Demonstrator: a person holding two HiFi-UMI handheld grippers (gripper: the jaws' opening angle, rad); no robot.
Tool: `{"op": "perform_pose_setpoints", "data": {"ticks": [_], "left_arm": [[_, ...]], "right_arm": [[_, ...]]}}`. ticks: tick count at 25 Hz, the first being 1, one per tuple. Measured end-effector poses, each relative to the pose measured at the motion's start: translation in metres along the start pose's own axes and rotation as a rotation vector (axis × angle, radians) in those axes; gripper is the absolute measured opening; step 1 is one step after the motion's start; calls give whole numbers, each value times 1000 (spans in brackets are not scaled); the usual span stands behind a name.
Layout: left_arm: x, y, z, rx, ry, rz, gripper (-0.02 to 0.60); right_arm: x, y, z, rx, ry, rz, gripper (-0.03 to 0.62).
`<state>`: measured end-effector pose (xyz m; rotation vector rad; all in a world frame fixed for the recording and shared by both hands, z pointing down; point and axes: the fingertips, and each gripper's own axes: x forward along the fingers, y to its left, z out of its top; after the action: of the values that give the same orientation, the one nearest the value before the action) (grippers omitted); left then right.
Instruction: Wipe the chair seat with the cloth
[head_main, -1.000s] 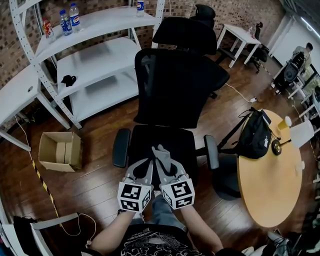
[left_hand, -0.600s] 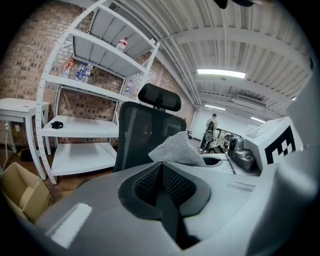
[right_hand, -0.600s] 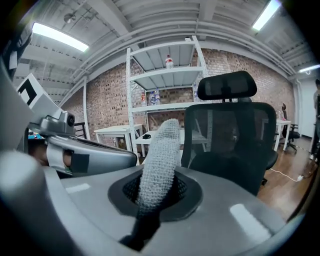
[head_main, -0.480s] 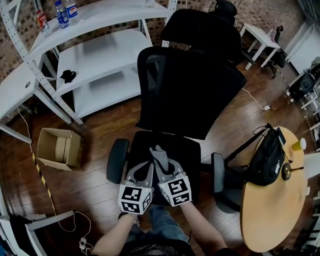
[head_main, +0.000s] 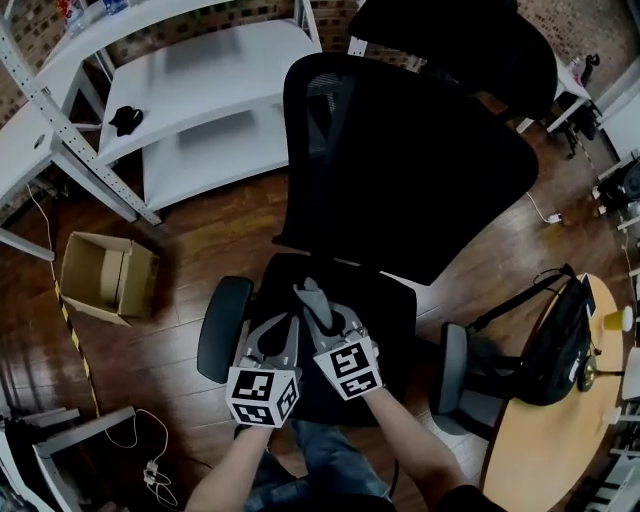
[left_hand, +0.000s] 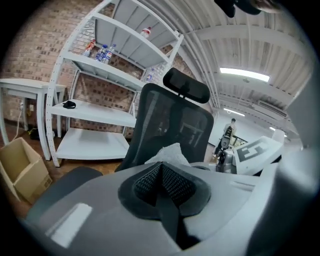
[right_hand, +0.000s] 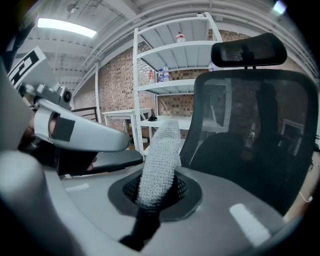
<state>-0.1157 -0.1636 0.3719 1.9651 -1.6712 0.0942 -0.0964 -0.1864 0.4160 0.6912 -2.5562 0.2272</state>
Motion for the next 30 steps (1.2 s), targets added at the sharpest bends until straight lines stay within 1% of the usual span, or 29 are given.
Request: {"op": "perform_pose_setpoints", "data": {"ticks": [5,10,17,21,25,27,30], "left_arm": [[17,16,-14,-46,-8,40,0],[32,33,-35,-68,15,69,0],[53,46,-59,-104,53,64,-2],[56,58,-73,-111,86,76,-2],[53,64,-74,-142,74,94,-3],[53,67,-74,-141,73,96,-2],[52,72,-78,-137,83,96,-2]], "right_arm": [[34,-7,-29,-59,45,39,15],[78,-22,-55,-141,93,55,15],[136,-45,-84,-209,156,81,14],[169,-55,-111,-248,217,96,14],[193,-58,-129,-340,266,131,14],[203,-57,-136,-380,286,142,14],[211,-54,-147,-409,315,151,14]]}}
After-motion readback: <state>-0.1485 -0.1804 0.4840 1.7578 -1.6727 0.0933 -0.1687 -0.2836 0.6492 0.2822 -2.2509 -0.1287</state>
